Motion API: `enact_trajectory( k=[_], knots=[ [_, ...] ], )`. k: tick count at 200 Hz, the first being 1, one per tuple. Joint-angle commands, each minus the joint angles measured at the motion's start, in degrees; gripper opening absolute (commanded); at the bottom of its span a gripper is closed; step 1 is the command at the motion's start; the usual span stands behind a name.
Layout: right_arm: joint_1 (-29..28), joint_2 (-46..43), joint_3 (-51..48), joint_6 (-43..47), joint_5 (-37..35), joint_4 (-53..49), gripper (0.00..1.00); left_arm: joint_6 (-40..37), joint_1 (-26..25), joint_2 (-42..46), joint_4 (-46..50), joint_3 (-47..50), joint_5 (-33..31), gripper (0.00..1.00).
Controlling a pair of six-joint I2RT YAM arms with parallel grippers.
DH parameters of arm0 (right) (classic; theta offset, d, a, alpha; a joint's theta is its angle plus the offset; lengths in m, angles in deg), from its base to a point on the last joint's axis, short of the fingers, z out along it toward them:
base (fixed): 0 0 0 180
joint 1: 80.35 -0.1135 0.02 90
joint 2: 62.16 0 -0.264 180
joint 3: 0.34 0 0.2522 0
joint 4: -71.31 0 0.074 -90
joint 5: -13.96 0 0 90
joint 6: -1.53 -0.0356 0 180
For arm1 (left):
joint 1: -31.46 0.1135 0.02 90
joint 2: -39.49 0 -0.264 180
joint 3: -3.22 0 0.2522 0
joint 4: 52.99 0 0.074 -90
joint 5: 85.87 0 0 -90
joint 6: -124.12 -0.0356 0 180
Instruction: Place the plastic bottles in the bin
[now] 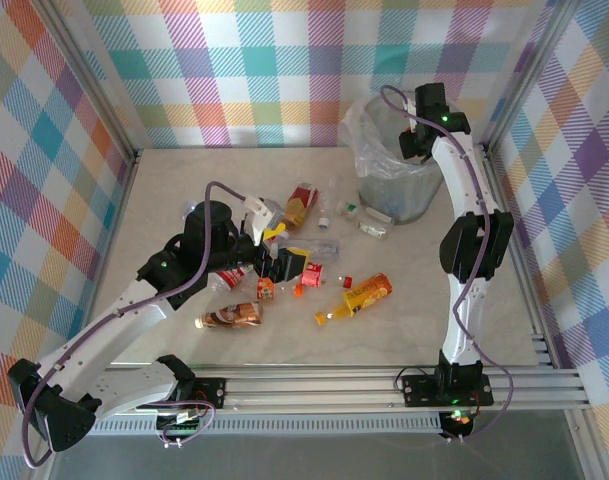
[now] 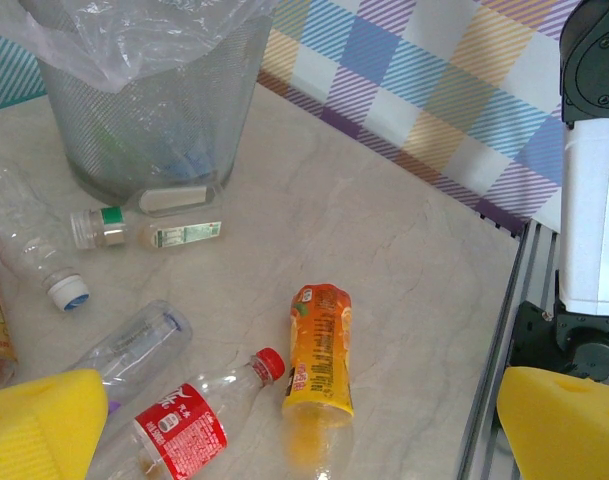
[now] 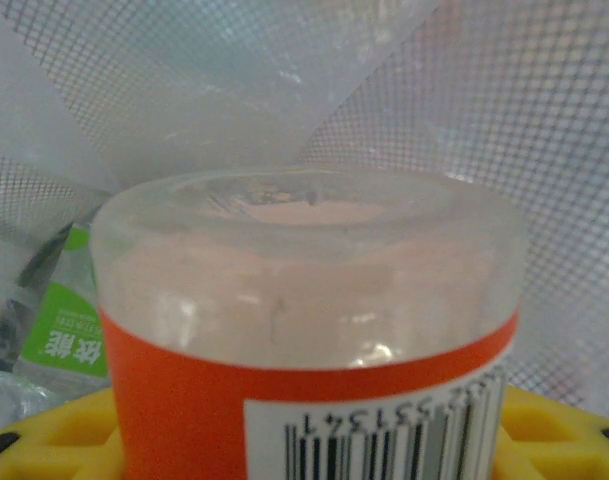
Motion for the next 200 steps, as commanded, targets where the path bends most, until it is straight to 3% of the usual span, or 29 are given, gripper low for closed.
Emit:
enact_trajectory(
  k=[1, 93, 200],
  knots=[
    [0.41, 0.46, 1.78, -1.85, 3.19, -2.57, 0.56, -0.78, 0.06, -0.09, 0.97, -1.86, 1.12, 1.00],
    [0.58, -0.62, 2.72, -3.63, 3.96, -3.28, 0.75, -1.12, 0.05, 0.29, 1.35, -1.99, 0.95, 1.00],
    [-0.11, -9.98, 0.22, -12.06, 12.52, -1.37, 0.74, -1.56, 0.05, 3.40, -0.16, -0.42, 0.62, 1.00]
  ],
)
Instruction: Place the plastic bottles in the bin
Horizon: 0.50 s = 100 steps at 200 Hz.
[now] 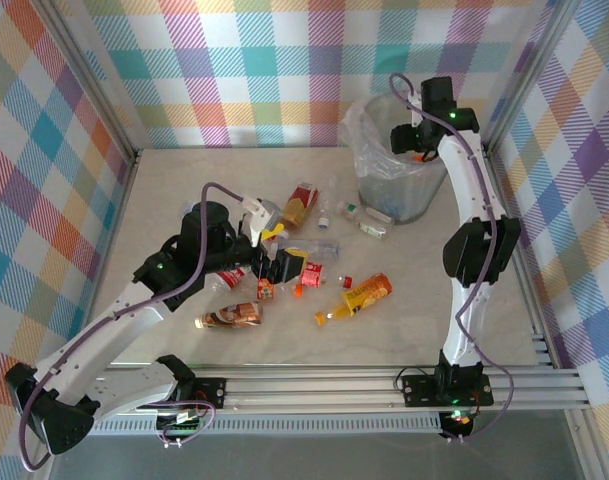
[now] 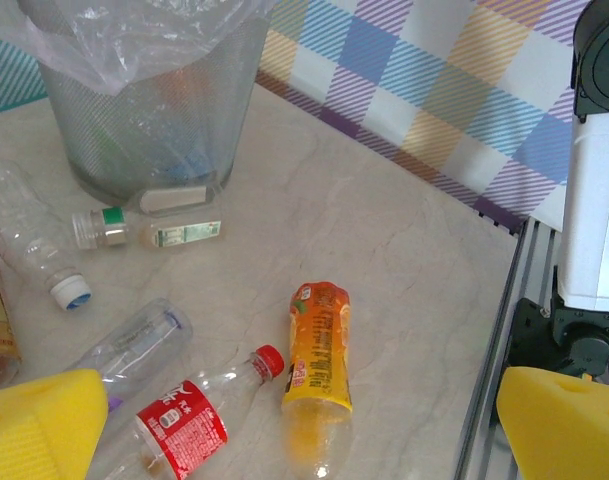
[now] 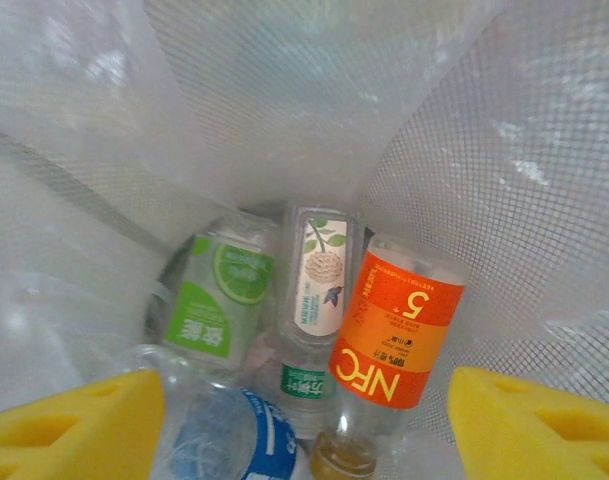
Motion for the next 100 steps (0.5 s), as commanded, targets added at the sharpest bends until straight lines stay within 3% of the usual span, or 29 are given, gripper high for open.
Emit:
enact_trajectory(
  k=[1, 46, 100],
  knots=[
    [-0.35, -6.01, -0.97, -3.94, 2.97, 1.72, 0.74, -0.88, 0.10, 2.00, -1.39, -0.11, 0.61, 1.00],
    [-2.27, -12.40, -6.89, -6.05, 4.49, 4.44, 0.75, -0.77, 0.05, 2.75, -1.39, -0.10, 0.27, 1.00],
    [-9.54, -24.12, -21.03, -5.25, 4.71, 10.55, 0.85, -0.51, 0.14, 3.52, -1.36, -0.24, -0.45, 1.00]
  ],
)
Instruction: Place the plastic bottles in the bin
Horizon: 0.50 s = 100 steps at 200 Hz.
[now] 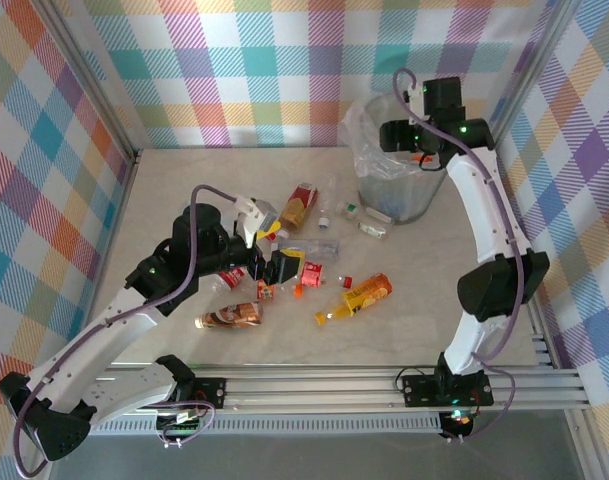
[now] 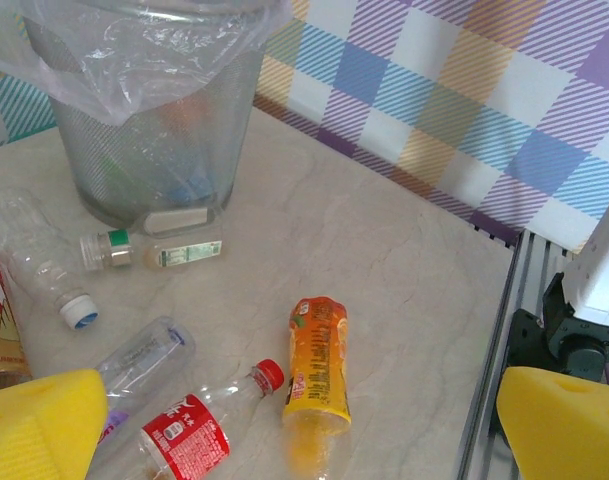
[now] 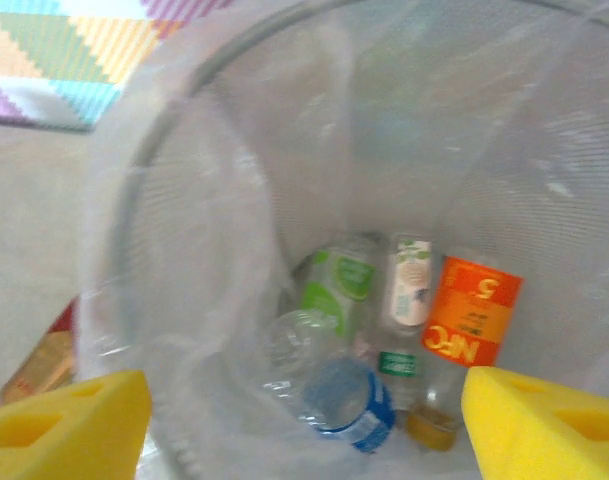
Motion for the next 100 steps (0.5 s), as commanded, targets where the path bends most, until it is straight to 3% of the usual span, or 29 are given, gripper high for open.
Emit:
enact_trajectory(
  k=[1, 54, 100],
  knots=[
    [-3.35, -5.28, -5.19, 0.14, 1.16, 4.11, 0.85, -0.35, 0.18, 1.36, -1.18, -0.28, -0.24, 1.00],
    [-11.92, -16.03, -20.56, 1.10, 5.10, 6.23, 0.81, -3.03, 0.07, 2.89, 1.31, -0.95, -1.19, 1.00],
    [-14.16, -22.55, -33.63, -1.18, 11.45, 7.03, 0.79, -5.59, 0.14, 4.79, 1.78, -0.42, -0.94, 1.00]
  ],
)
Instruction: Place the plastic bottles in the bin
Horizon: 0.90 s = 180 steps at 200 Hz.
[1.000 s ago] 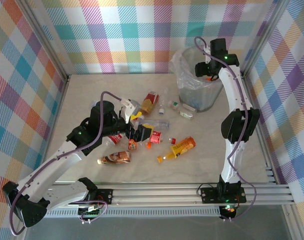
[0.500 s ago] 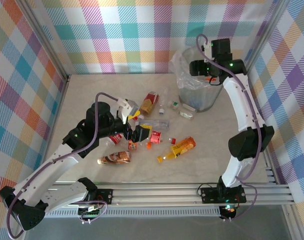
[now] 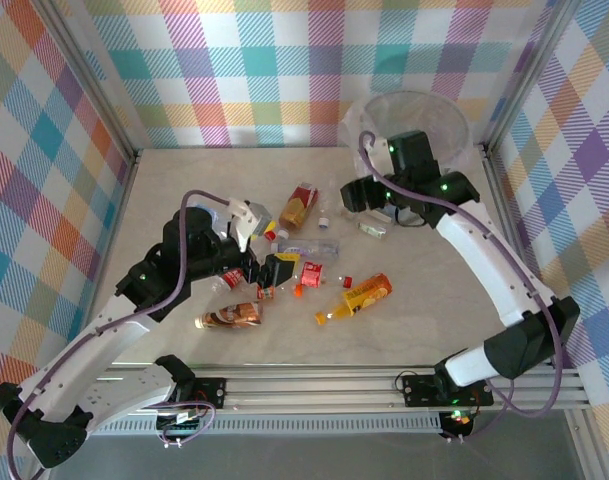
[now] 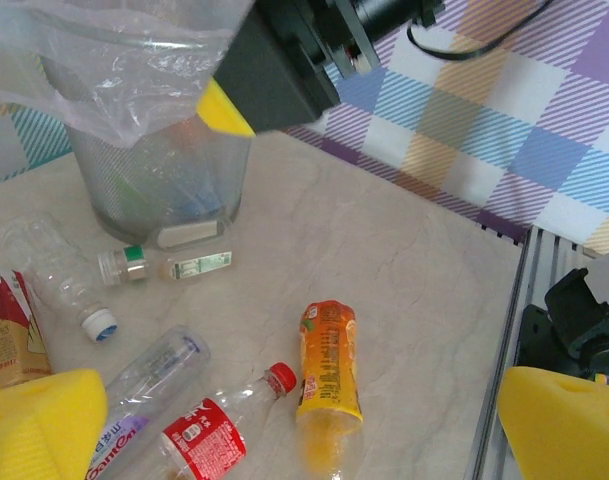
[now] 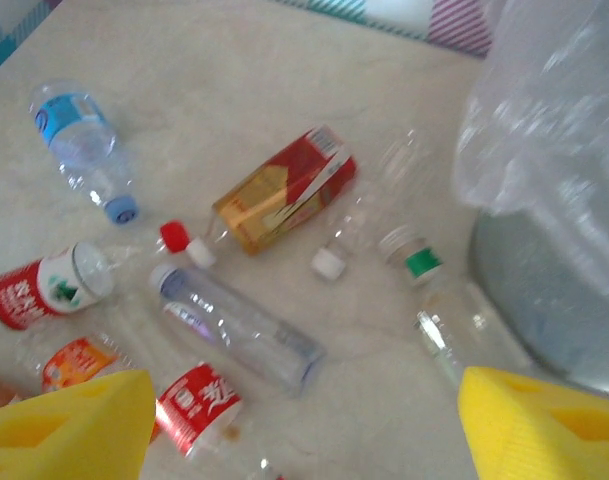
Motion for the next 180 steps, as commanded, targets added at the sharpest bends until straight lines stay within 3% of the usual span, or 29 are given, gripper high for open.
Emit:
enact_trajectory(
  k=[1, 27, 103, 180],
  knots=[
    [-0.57, -2.17, -4.76, -1.19, 4.98, 1.17, 0.79, -2.20, 0.14, 1.47, 0.11, -0.46, -0.22, 1.00],
    [-1.13, -3.07, -10.42, -1.48, 6.86, 2.21, 0.80, -2.00, 0.14, 1.35, -0.08, -0.36, 0.46, 1.00],
    [-1.23, 2.87, -18.97, 2.57, -9.29, 12.14, 0.82, -1.50, 0.14, 0.42, 0.17, -0.65, 0.94, 1.00],
    [-0.98, 16.88, -16.06, 11.82, -21.60, 16.76, 0.83, -1.48, 0.09, 0.56, 0.49, -0.69, 0.67, 1.00]
  ],
)
